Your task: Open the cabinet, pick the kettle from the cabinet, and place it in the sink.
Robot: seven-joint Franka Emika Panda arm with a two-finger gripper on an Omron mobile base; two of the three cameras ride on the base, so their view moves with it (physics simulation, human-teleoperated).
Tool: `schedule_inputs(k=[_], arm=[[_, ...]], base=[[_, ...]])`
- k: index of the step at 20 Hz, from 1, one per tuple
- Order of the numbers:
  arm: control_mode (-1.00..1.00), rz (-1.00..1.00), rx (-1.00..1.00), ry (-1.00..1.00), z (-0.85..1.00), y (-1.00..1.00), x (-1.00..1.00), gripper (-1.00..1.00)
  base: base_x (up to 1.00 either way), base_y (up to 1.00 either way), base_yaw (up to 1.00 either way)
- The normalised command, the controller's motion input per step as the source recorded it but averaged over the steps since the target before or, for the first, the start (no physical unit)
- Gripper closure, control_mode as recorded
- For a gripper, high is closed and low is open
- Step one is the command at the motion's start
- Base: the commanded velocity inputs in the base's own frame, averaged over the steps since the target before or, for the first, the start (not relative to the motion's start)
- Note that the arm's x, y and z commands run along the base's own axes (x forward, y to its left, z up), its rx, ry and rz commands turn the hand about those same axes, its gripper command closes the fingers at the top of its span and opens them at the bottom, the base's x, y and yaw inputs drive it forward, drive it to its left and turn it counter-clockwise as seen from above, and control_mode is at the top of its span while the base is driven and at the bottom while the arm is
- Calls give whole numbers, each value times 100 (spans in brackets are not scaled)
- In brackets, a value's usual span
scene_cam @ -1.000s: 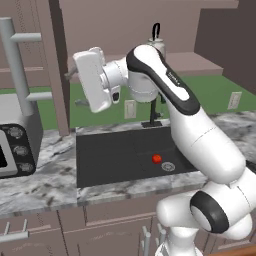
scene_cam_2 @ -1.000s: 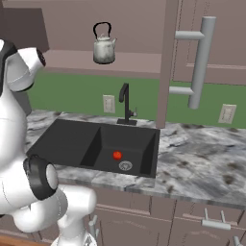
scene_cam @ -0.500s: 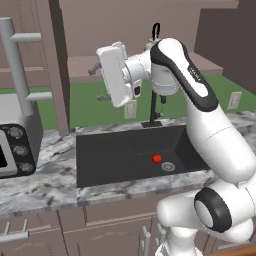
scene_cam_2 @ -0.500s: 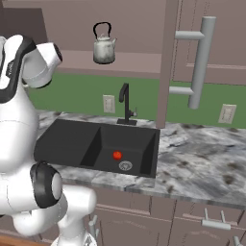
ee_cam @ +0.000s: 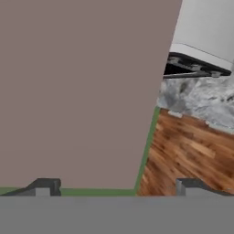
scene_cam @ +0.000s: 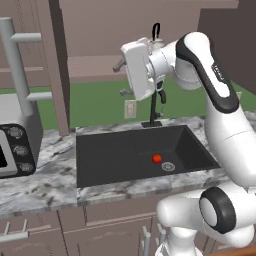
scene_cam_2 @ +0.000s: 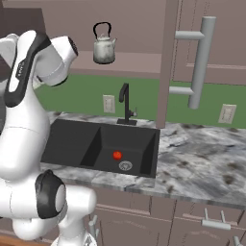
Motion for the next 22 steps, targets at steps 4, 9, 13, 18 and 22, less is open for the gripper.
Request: schedule_inputs(k=[4, 9, 13, 18, 22], arm=[[-100, -4, -10, -21, 11, -43, 0, -100], [-100, -10, -9, -21, 9, -38, -1, -100], [-100, -17, -9, -25, 9, -39, -1, -100], [-100, -27, -19, -35, 2, -29, 0, -100], [-100, -39, -24, -34, 1, -18, 3, -100]], base=[[0, 0, 0], [0, 0, 0], [0, 0, 0], [0, 0, 0], [0, 0, 0]])
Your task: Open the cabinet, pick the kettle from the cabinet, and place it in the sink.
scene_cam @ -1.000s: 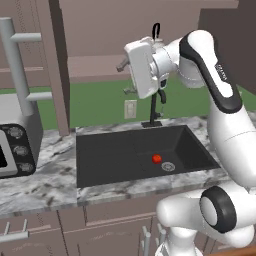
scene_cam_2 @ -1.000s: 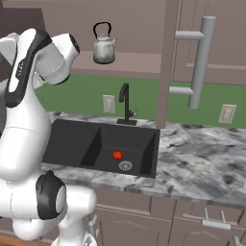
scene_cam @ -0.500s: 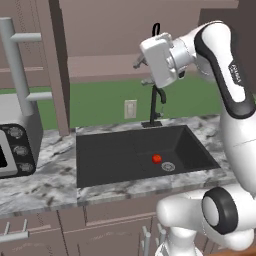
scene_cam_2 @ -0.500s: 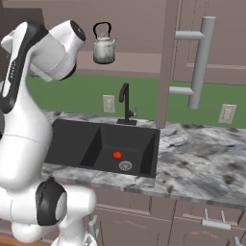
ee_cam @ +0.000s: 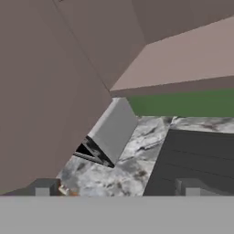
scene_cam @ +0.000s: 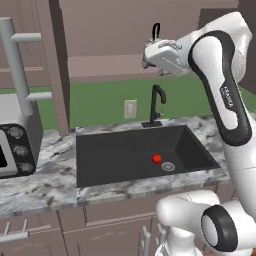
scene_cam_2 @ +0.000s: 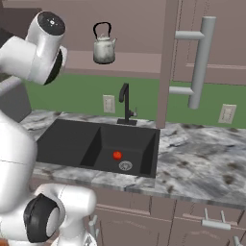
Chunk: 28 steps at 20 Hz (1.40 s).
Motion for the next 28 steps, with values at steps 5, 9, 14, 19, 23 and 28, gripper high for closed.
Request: schedule_inputs(k=[5, 9, 14, 19, 23, 28], arm=[[-100, -42, -18, -10, 12, -18, 18, -100], [-100, -40, -15, -3, 15, -22, 20, -100], [-100, -37, -11, 0, 16, -23, 24, -100], [-100, -26, -5, -1, 15, -24, 32, -100], [-100, -17, -2, -9, 4, -27, 29, -100], [-100, -9, -3, -12, 2, -24, 34, -100]], base=[[0, 0, 0], [0, 0, 0], [0, 0, 0], [0, 0, 0], [0, 0, 0], [0, 0, 0]])
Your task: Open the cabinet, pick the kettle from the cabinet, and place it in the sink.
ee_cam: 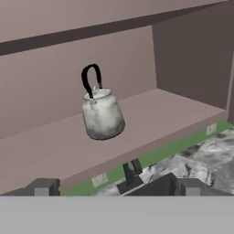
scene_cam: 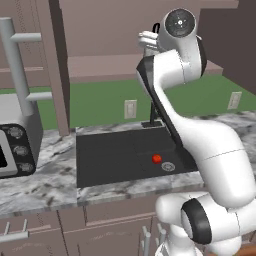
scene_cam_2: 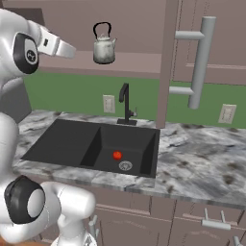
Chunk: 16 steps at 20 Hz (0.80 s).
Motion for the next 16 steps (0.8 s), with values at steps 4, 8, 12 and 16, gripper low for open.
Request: schedule_inputs(k=[4, 8, 12, 16], arm=[[-100, -4, -2, -13, 6, -25, 34, -100], [-100, 0, -4, -4, 11, -8, 36, -100], [-100, 2, -5, 0, 9, -10, 35, -100], [-100, 7, -10, 0, 9, -7, 31, -100]], base=[[0, 0, 0], [0, 0, 0], [0, 0, 0], [0, 0, 0]])
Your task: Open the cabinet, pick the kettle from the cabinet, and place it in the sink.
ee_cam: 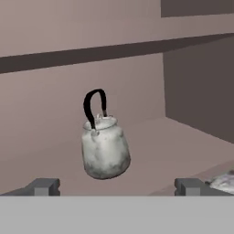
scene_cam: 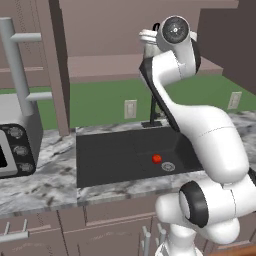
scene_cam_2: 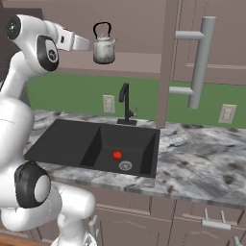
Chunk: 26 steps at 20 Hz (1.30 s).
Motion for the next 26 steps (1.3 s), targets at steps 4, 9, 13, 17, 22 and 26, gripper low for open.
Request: schedule_inputs(k=[4, 9, 13, 17, 22, 26], arm=[[-100, 16, -10, 0, 4, -7, 22, -100], [-100, 11, -7, 2, 3, -7, 28, -100], [-100, 6, -5, 0, 4, -10, 22, -100], [-100, 0, -9, 0, 2, 0, 31, -100], [-100, 0, -5, 0, 3, 0, 27, -100], [-100, -3, 0, 1, 0, 0, 25, -100]], base=[[0, 0, 0], [0, 0, 0], [0, 0, 0], [0, 0, 0], [0, 0, 0], [0, 0, 0]])
